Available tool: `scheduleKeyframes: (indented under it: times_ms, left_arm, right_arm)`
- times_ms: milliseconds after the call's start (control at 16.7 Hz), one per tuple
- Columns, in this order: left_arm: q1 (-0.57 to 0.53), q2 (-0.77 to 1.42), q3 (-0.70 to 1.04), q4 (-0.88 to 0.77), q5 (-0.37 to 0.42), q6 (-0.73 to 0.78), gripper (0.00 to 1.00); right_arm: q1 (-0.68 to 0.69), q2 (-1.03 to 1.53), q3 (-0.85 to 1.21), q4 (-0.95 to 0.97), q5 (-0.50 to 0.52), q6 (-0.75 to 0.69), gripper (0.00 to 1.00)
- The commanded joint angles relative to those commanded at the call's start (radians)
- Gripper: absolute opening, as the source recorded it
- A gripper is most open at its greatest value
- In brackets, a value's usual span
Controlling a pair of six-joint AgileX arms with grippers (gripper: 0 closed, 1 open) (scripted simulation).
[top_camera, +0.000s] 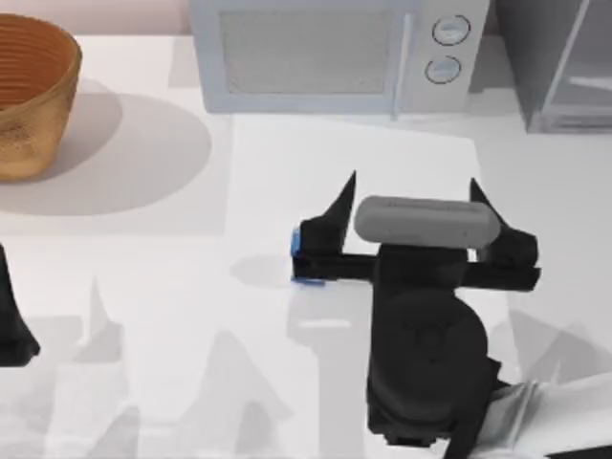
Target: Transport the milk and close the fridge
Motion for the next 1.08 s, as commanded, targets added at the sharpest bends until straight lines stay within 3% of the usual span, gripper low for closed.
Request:
scheduleKeyframes:
  times_ms: [480, 1080]
  left_arm:
    - [0.0, 0.0, 0.0, 0.0, 0.0, 0.0, 1.0]
    - [0.0, 0.0, 0.0, 0.0, 0.0, 0.0, 1.0]
  right_arm:
    - [0.05, 0.632, 0.39, 0.207, 0.13, 0.019, 1.0]
    - [0.036, 0.709, 0.456, 0.23, 0.129, 0.024, 1.0]
